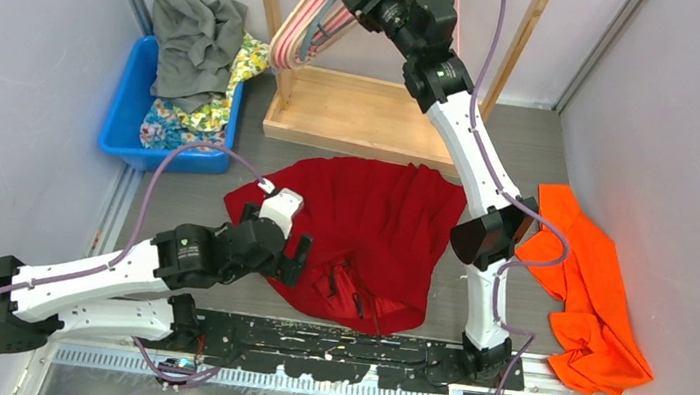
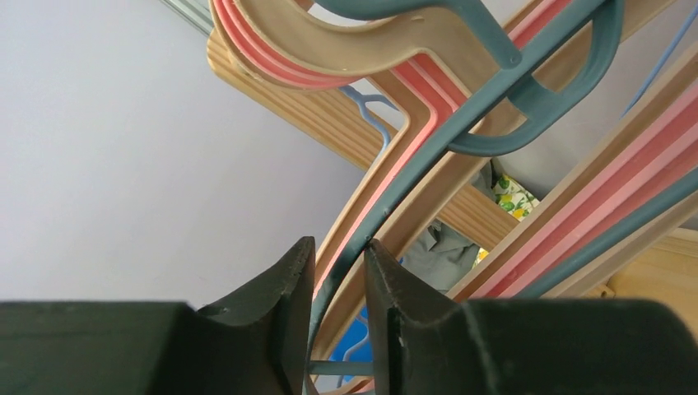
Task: Place the skirt on the hanger
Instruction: Pick up the hanger from the clothesline, then hang the skirt on the hanger.
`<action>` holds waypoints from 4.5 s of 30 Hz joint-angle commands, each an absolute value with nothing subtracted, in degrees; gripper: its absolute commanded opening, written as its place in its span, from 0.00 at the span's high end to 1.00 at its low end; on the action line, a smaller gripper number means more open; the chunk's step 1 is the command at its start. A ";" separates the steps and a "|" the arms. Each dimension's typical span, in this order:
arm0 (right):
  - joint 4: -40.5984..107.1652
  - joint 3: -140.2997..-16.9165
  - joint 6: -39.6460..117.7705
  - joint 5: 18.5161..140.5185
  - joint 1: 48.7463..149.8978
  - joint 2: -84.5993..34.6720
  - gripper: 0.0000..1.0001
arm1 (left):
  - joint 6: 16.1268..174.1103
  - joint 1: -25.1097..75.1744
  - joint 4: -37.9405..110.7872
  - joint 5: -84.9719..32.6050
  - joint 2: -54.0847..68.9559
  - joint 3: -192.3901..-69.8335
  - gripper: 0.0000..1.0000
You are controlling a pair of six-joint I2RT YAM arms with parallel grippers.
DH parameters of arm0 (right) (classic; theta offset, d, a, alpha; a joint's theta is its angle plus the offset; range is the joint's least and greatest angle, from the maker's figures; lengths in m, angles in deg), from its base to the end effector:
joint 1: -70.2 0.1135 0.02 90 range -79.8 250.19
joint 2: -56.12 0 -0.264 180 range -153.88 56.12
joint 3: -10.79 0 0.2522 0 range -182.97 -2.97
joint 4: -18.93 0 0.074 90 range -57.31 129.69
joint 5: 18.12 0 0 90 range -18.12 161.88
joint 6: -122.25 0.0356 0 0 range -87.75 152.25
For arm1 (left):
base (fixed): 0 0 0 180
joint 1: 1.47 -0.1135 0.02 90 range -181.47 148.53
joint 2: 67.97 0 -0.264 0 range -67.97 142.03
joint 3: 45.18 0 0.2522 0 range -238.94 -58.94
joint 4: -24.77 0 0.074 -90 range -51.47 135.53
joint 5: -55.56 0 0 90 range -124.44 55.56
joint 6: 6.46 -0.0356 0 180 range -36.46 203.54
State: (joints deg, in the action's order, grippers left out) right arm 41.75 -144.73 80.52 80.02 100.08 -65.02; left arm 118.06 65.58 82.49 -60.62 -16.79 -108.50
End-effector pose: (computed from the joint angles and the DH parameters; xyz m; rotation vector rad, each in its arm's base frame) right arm 0.4065 0.2394 0.5038 0.1091 1.4810 1.2243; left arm 0.0828 -0.1552 0.2966 0.4320 2.2556 -0.3871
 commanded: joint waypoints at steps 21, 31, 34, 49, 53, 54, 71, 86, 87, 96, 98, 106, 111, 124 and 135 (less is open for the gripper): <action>41.47 -145.16 79.70 81.56 98.79 -56.97 0.99 | 119.11 65.42 83.47 -62.28 -18.84 -108.75 0.03; 42.52 -141.65 85.48 89.00 96.00 -51.05 0.99 | 119.61 65.46 84.87 -62.59 -19.43 -109.31 0.03; 45.02 -136.59 86.39 92.64 95.14 -47.69 0.99 | 119.80 65.42 85.06 -62.70 -19.71 -109.17 0.03; 59.63 -99.06 76.93 112.65 93.22 -20.34 0.99 | 119.93 65.42 82.73 -59.23 -16.61 -109.52 0.03; 62.94 -83.07 75.31 114.84 93.31 -9.00 0.99 | 119.79 65.46 79.86 -56.23 -13.78 -108.53 0.04; 63.91 -80.08 75.13 115.03 93.30 -6.22 0.99 | 119.80 65.47 79.62 -55.33 -12.90 -108.53 0.04; 89.43 -62.90 77.30 119.30 93.49 29.04 0.99 | 120.54 65.66 69.72 -49.49 -0.23 -107.31 0.06; 90.55 -58.14 89.38 131.03 93.20 36.84 0.99 | 119.14 63.63 67.80 -54.76 3.23 -111.87 1.00; 90.37 -57.84 90.39 131.85 93.11 36.80 0.99 | 118.75 63.50 67.43 -55.09 2.84 -112.06 1.00; 85.42 -55.26 95.58 134.22 93.30 34.79 0.99 | 115.20 61.20 63.10 -57.68 -1.50 -112.02 1.00; 83.25 -54.67 97.08 134.39 93.52 33.98 0.99 | 114.05 59.99 62.99 -56.57 -0.94 -112.99 1.00; 76.48 -54.05 102.30 135.16 94.84 30.92 0.99 | 111.52 57.27 61.24 -53.00 2.13 -114.45 1.00; 75.26 -54.04 103.22 135.29 95.37 29.57 0.99 | 110.42 55.55 59.80 -50.62 3.09 -114.96 1.00; 73.94 -55.01 103.35 134.99 96.21 27.64 0.99 | 109.18 52.19 58.70 -46.11 9.81 -117.60 1.00; 68.64 -51.58 106.74 134.20 96.47 28.33 0.99 | 108.95 51.57 58.15 -43.42 8.58 -120.68 1.00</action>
